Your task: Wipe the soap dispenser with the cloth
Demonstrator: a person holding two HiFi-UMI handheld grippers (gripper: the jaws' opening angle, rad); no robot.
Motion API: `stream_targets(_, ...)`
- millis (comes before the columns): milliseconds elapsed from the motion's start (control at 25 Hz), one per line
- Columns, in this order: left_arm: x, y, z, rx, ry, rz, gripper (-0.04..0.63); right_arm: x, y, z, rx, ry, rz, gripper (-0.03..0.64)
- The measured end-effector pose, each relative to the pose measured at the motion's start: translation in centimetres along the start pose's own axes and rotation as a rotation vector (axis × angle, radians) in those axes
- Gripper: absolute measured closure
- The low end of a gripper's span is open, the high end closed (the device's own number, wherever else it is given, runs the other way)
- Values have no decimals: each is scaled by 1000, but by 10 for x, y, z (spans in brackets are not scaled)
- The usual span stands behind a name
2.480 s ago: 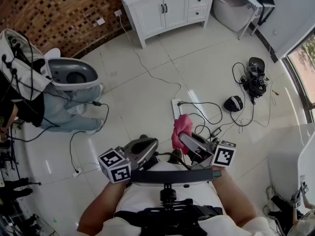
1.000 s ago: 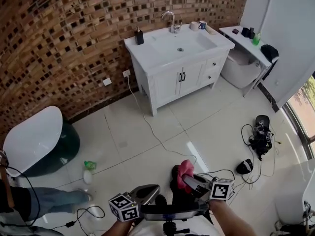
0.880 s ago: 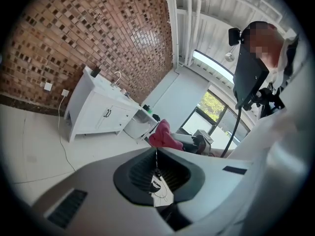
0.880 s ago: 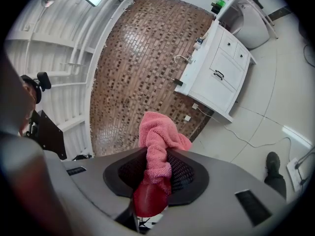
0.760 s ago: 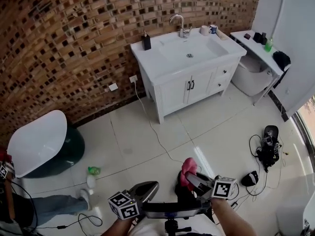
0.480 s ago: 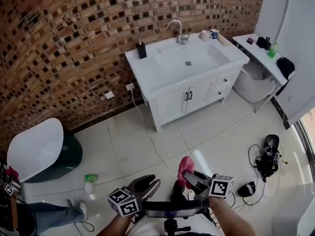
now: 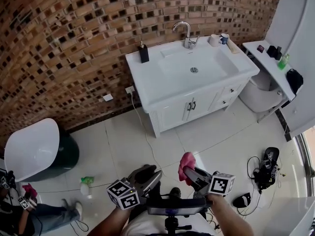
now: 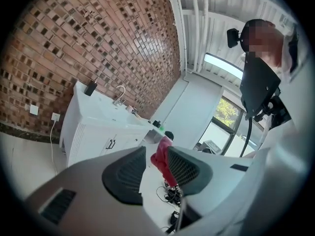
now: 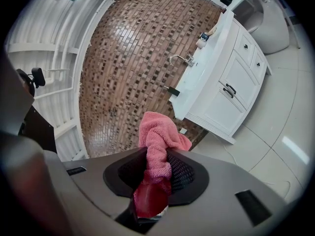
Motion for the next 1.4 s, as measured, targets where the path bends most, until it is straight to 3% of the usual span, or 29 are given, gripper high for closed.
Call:
stream_targets(240,-68,28,-113,47,47,27,442,-73,90,-3,-6,-26,85,491)
stream_targets(560,-158,40,-238,112,60,-12,423,-148,196,-18,79,-24,133,491)
stream_targets(720,-191,45,-284,110,51,-15,413,-175,236,-21,85,11,167,491)
stream_targets(880,-217,54,-311,96,56,5,413,-205,266,-18,102,-36,153,491)
stream_targets(1000,-231,67,-332,63,67,18,391,-233,289,-10,102,-37,141,491)
stream_targets(1160,-255,87,-367,-31,100,37,343,-272,325,8,26,-12,101,491)
stream_targets(1280,-282,115,-394,-124,124,66,337,-308,341,30,-8,-7,47,491)
stream_targets(1400,-317,147,-422,-256,161,100,281,-362,350,49,-22,-69,-12,491)
Point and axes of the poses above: the fingertips, and each gripper's own axes: y forward along the fingers, z to its right, x out of its underside, the point moved 7 cm from there along -y, backward along the fingers, and after that the axes turned 10 degrees about x, right-handed, at the moved point
